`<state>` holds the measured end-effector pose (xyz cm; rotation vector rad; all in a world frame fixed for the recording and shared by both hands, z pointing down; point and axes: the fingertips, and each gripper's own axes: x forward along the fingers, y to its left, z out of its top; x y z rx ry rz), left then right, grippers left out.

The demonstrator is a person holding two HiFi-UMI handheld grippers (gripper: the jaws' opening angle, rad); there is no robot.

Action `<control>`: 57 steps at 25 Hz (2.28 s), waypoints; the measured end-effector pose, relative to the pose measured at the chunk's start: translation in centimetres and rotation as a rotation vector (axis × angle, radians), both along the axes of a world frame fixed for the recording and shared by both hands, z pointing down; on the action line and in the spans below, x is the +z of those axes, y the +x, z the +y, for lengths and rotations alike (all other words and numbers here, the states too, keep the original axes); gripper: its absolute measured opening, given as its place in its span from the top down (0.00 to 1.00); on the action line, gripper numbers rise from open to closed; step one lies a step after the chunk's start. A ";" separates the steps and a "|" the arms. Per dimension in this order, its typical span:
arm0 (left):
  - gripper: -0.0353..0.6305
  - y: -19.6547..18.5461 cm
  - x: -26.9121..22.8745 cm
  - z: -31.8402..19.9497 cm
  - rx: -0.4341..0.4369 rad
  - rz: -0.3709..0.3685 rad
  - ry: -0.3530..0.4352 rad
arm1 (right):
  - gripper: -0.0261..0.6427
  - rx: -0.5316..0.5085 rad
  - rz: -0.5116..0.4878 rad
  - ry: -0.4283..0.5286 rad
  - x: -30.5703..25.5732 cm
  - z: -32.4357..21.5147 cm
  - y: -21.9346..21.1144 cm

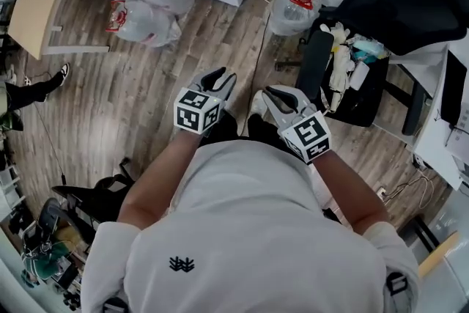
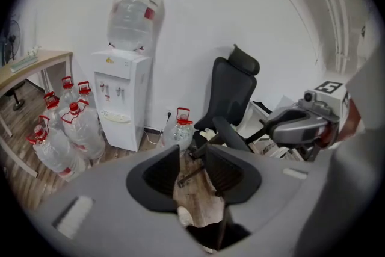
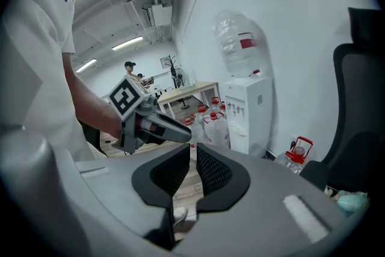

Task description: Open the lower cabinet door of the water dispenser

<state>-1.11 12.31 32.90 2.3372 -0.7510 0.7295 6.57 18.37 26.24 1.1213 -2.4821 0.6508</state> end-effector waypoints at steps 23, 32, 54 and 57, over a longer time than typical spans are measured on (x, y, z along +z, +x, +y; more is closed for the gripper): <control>0.69 6.6 34.8 -34.4 -0.312 -0.315 -0.057 | 0.94 0.323 0.009 -0.300 19.3 -16.3 3.5; 0.57 4.7 43.7 -41.5 -0.532 -0.339 -0.073 | 0.94 0.295 -0.027 -0.379 25.3 -17.3 3.1; 0.49 4.6 46.7 -46.8 -0.813 -0.285 -0.044 | 0.94 0.236 -0.057 -0.459 29.3 -16.3 2.6; 0.50 4.6 46.5 -47.4 -0.812 -0.274 -0.033 | 0.94 0.230 -0.055 -0.451 29.3 -16.5 2.5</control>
